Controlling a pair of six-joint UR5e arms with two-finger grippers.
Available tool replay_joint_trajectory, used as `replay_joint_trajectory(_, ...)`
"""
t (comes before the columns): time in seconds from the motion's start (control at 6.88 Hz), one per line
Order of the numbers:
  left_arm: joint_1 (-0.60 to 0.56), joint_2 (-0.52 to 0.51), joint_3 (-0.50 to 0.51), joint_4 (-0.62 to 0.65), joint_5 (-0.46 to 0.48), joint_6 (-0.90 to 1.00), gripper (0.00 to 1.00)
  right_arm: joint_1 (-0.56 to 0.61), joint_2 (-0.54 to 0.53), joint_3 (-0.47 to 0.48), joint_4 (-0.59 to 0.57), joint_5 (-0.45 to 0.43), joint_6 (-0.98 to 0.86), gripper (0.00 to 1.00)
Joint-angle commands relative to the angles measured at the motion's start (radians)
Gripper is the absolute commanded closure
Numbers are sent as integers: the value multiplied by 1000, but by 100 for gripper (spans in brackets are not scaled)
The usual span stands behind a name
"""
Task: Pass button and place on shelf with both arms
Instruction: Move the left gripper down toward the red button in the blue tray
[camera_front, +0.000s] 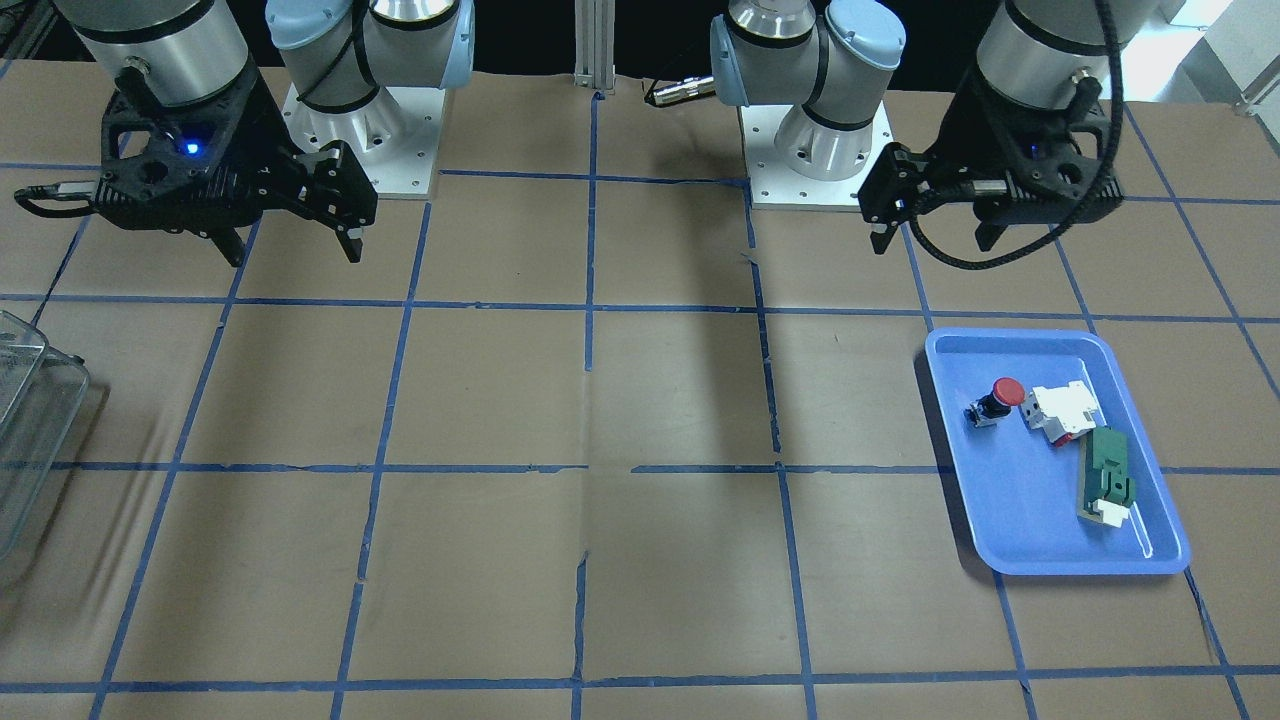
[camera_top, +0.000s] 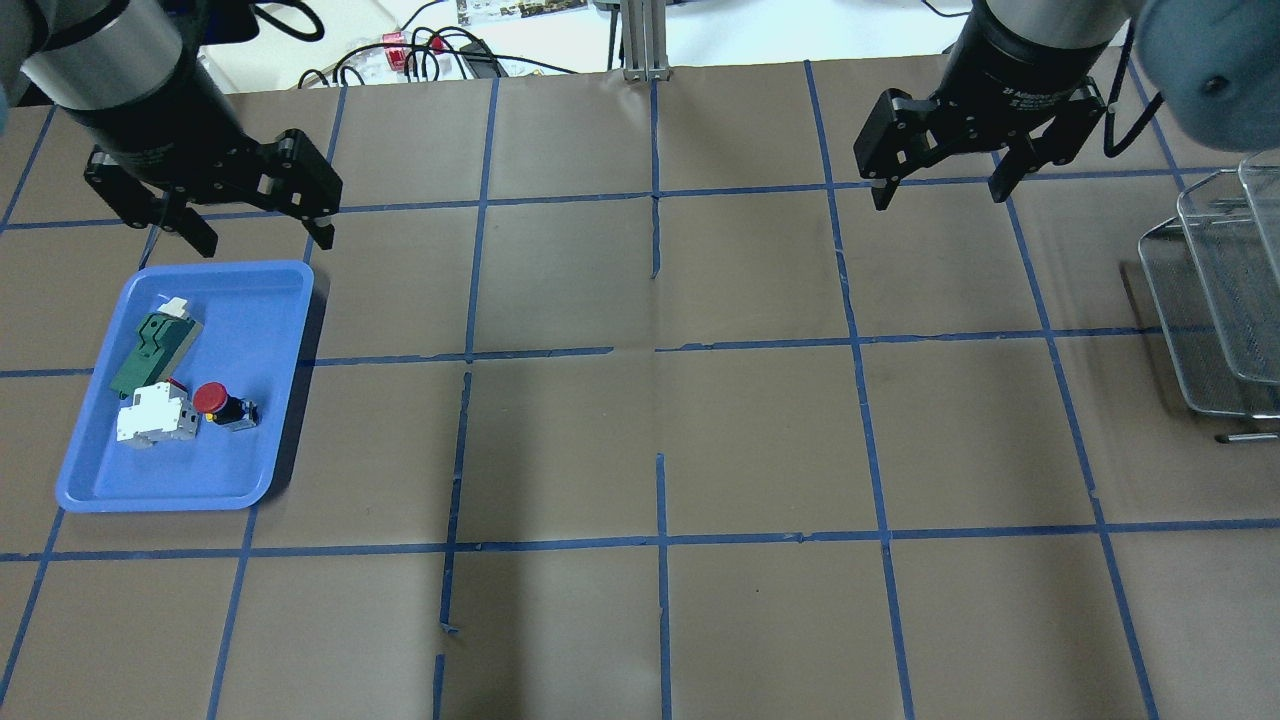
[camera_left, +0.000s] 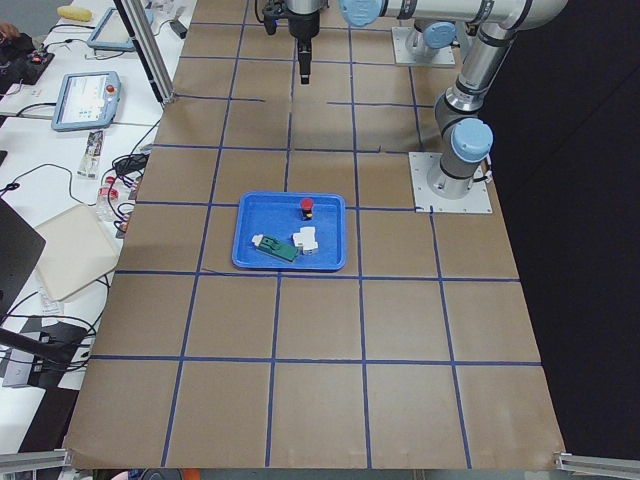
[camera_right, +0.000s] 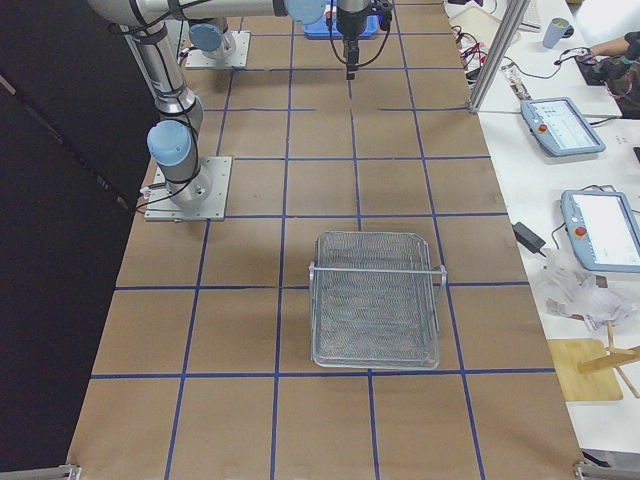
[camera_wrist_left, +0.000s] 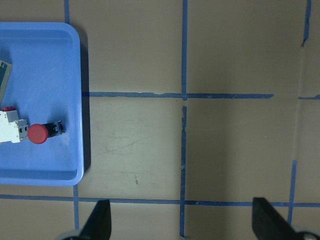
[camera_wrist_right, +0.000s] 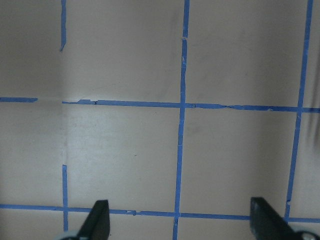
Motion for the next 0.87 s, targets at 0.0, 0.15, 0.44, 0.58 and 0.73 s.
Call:
replay_joint_trajectory(0.0,181,-30,-26,-8,8,156,0,2,-2,9,-1,1,1,0)
replay_joint_trajectory(0.15,247,-48,-62,45,9,167,0,0,0,9,-1,1,0,0)
replay_joint_trajectory(0.44,292,-52,-188,278,9,358,0,2,0,9,-1,1,1,0)
replay_joint_trajectory(0.58,333,-52,-276,411,8,439,0,0,0,9,-1,1,1,0)
replay_joint_trajectory(0.73,382,-52,-385,578,-3,489,0,0,1,9,-1,1,1,0)
